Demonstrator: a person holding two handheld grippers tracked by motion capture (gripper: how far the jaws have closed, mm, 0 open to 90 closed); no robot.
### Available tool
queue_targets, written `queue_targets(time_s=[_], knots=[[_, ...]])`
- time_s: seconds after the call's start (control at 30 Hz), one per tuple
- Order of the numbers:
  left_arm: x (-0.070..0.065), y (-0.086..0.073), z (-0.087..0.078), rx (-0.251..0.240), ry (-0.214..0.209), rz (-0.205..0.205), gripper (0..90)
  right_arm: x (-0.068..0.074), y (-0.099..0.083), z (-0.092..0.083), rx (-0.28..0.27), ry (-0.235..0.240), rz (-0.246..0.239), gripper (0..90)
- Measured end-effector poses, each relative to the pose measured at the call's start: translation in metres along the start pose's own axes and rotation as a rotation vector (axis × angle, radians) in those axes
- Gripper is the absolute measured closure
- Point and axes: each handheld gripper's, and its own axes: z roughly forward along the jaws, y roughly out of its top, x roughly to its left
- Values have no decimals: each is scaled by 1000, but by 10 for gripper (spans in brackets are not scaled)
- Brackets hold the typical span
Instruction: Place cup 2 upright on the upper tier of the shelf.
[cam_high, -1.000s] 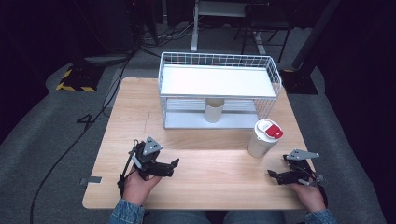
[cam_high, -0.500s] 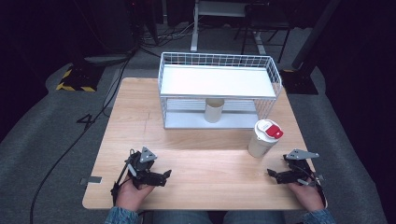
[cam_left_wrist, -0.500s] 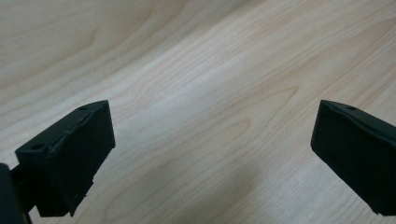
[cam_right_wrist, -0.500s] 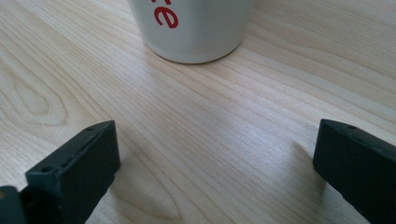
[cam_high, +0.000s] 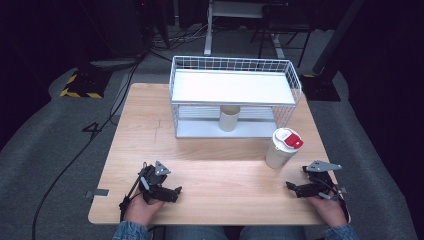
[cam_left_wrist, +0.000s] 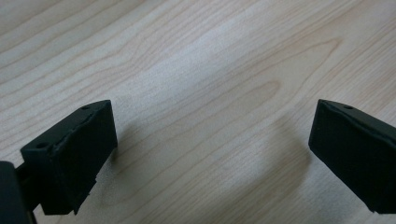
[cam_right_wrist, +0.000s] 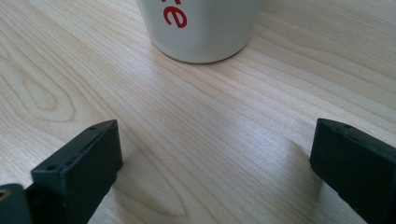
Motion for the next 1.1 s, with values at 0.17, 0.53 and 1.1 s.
queue_targets(time_s=[0.17, 0.53, 1.1], knots=[[2, -2, 0, -1, 8, 7, 0, 0, 0, 0, 0, -3, -3, 26], [8, -13, 0, -87, -20, 40, 3, 0, -1, -2, -4, 5, -11, 44], [8, -13, 0, -87, -15, 40, 3, -1, -1, -4, -1, -13, -1, 63]])
